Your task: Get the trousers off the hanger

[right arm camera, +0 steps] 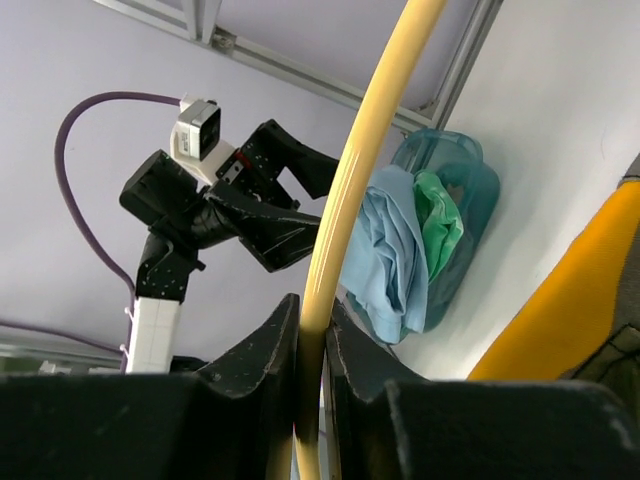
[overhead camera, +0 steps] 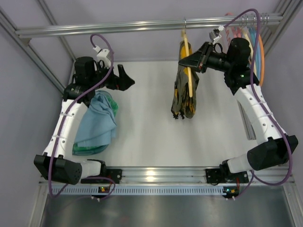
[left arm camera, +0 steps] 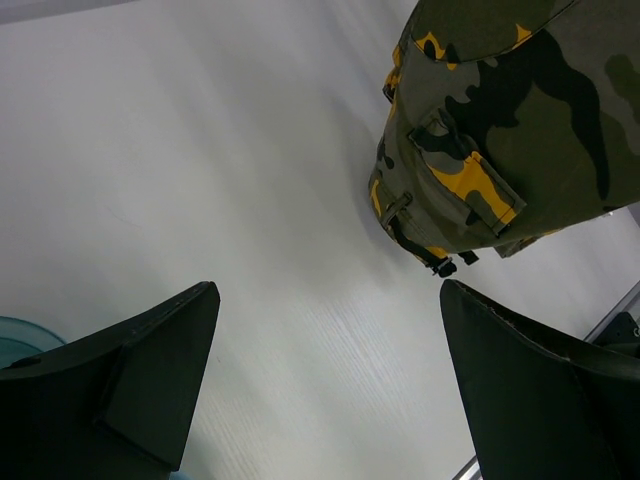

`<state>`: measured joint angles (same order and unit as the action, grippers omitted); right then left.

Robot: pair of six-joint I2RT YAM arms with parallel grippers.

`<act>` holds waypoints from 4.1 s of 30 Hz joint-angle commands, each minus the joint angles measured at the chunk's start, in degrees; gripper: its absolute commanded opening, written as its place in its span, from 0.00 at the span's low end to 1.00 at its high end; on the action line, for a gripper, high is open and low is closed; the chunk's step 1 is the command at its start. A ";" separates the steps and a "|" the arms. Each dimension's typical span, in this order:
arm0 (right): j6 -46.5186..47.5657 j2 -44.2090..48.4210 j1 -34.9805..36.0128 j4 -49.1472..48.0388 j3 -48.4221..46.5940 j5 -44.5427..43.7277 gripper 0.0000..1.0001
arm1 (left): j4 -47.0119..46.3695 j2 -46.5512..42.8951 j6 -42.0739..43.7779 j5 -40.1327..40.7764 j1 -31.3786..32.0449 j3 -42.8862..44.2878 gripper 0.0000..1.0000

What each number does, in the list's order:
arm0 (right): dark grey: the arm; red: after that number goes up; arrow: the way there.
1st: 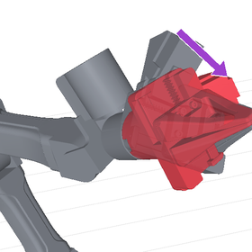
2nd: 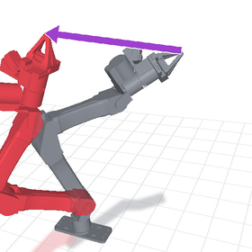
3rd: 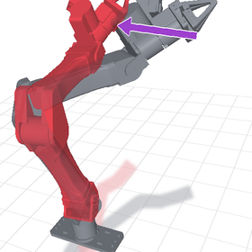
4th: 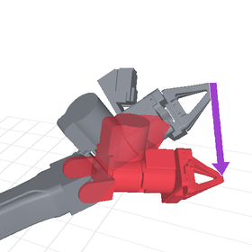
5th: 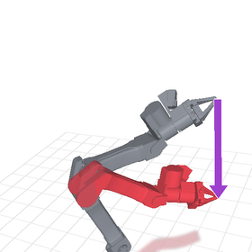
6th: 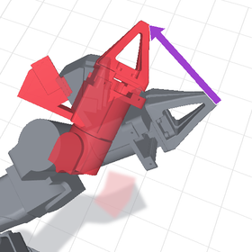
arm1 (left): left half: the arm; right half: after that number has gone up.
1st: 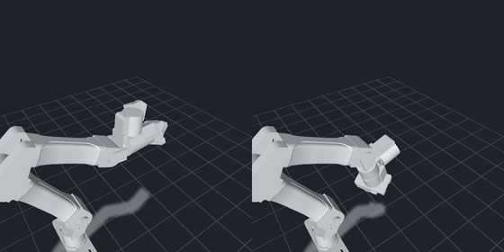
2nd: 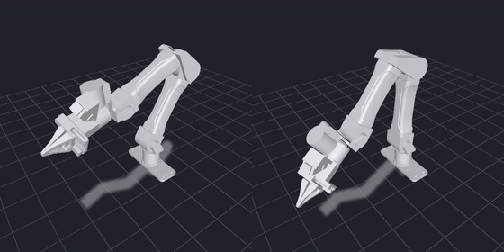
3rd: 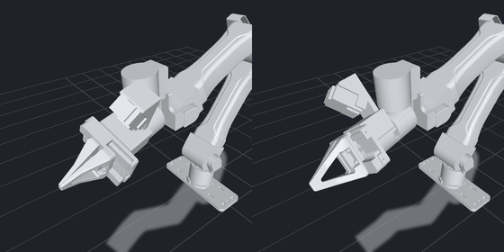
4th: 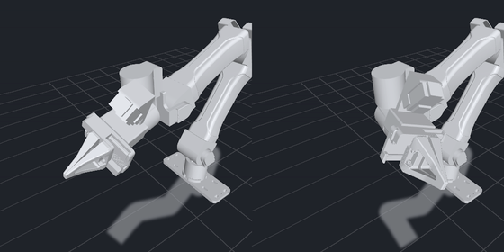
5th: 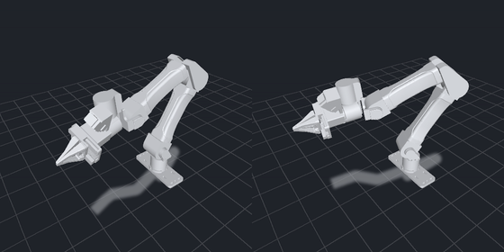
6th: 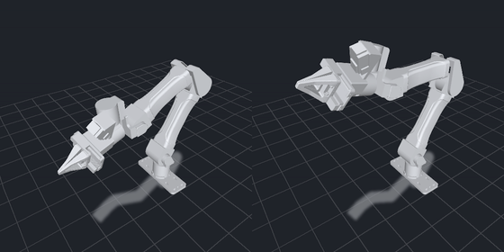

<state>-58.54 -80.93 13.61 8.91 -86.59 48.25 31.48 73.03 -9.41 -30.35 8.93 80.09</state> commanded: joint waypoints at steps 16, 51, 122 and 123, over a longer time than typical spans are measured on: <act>-5.17 -0.55 0.10 -1.17 -18.00 -3.42 0.00 | -3.80 0.53 -2.28 -2.17 0.12 2.87 0.98; -0.43 14.57 3.18 -15.50 4.06 3.87 0.00 | -52.84 0.09 23.39 12.15 33.69 -21.74 0.98; -3.86 19.14 7.31 -14.53 6.43 1.94 0.00 | -70.06 -2.20 38.86 45.37 57.52 -28.86 0.98; -3.68 19.14 7.49 -14.10 6.34 2.02 0.00 | -70.16 -1.85 38.50 46.51 57.52 -28.42 0.98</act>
<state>-66.52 -66.22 19.77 3.73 -75.83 51.20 -30.76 70.50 28.93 10.33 66.37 48.25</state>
